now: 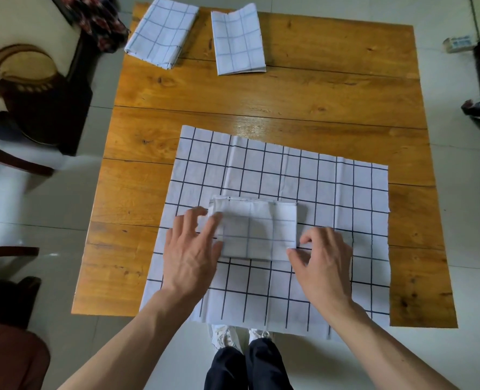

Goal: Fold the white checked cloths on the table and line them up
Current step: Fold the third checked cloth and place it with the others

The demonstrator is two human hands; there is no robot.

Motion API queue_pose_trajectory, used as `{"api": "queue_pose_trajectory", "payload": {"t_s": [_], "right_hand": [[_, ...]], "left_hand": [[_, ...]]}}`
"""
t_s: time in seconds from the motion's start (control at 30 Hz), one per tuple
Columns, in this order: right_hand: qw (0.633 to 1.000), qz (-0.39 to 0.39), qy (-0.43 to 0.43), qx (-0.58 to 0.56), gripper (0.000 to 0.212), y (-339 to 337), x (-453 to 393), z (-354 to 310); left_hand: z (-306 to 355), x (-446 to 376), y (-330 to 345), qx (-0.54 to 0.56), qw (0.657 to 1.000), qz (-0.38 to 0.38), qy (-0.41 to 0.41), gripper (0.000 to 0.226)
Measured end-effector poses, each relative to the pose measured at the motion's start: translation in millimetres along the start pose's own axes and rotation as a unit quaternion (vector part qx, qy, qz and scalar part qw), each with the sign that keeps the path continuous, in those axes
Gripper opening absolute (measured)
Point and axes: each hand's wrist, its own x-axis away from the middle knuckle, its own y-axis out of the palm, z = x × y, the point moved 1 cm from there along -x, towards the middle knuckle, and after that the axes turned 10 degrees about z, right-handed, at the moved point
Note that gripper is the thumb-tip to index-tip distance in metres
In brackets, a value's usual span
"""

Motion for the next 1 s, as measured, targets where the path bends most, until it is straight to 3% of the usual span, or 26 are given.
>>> {"api": "queue_pose_trajectory", "payload": {"t_s": [0.13,0.23,0.3,0.6,0.8,1.0], "right_hand": [[0.983,-0.013,-0.169,-0.068,0.045,3,-7,-14],[0.958,-0.093,-0.257,-0.085,0.053,15,-9,-22],[0.952,-0.137,-0.265,-0.067,0.057,24,-10,-23],[0.930,-0.196,-0.298,0.087,0.064,31,-9,-12],[0.927,-0.215,-0.291,0.096,0.068,32,-9,-11],[0.928,-0.210,-0.293,0.099,0.068,33,-9,-9]], "left_hand": [[3,0,7,-0.024,0.994,-0.008,0.106,0.034],[2,5,10,-0.027,0.995,-0.008,0.100,0.026],[2,7,9,-0.032,0.996,-0.011,0.086,0.027],[22,-1,7,-0.077,0.994,-0.042,0.068,0.028],[47,9,32,-0.065,0.981,-0.104,0.148,0.061],[26,14,40,-0.080,0.974,-0.143,0.155,0.067]]}}
